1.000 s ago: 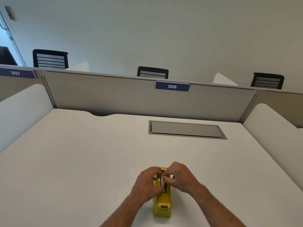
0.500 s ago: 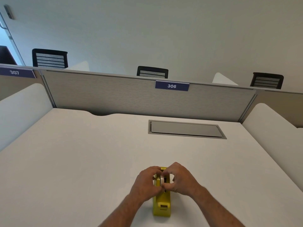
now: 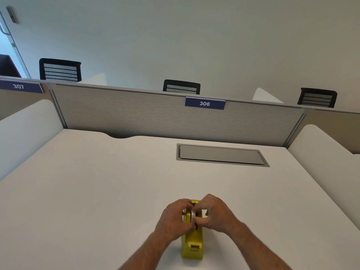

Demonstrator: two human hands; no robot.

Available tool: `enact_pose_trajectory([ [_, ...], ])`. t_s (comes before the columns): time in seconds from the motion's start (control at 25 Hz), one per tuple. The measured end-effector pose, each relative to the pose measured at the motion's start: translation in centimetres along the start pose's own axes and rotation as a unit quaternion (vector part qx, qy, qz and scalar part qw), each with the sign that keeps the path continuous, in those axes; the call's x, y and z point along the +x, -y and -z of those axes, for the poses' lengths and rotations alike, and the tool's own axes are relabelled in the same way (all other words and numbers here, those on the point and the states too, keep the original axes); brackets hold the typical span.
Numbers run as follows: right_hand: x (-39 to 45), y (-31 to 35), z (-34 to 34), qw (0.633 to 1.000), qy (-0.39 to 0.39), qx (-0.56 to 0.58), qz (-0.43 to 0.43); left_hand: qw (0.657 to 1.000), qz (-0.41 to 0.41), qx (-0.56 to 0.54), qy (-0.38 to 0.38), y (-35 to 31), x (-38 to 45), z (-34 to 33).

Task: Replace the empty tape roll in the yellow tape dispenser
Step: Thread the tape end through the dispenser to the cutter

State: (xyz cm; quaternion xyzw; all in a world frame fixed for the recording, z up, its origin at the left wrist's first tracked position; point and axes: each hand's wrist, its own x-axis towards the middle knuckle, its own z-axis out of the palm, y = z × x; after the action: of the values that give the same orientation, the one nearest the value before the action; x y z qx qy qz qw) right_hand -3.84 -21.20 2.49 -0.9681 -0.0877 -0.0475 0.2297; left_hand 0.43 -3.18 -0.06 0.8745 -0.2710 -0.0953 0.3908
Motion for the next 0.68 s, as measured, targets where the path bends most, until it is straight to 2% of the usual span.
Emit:
enact_pose_trajectory([
  [0.56,0.31,-0.33,0.33,0.998,0.001,0.043,-0.037,1.000,0.014,0.000,0.003,0.18,0.14,-0.30],
  [0.68,0.08,-0.43,0.14,0.999,0.019,0.018,-0.029,1.000,0.008,-0.006,0.003,0.20,0.16,-0.29],
])
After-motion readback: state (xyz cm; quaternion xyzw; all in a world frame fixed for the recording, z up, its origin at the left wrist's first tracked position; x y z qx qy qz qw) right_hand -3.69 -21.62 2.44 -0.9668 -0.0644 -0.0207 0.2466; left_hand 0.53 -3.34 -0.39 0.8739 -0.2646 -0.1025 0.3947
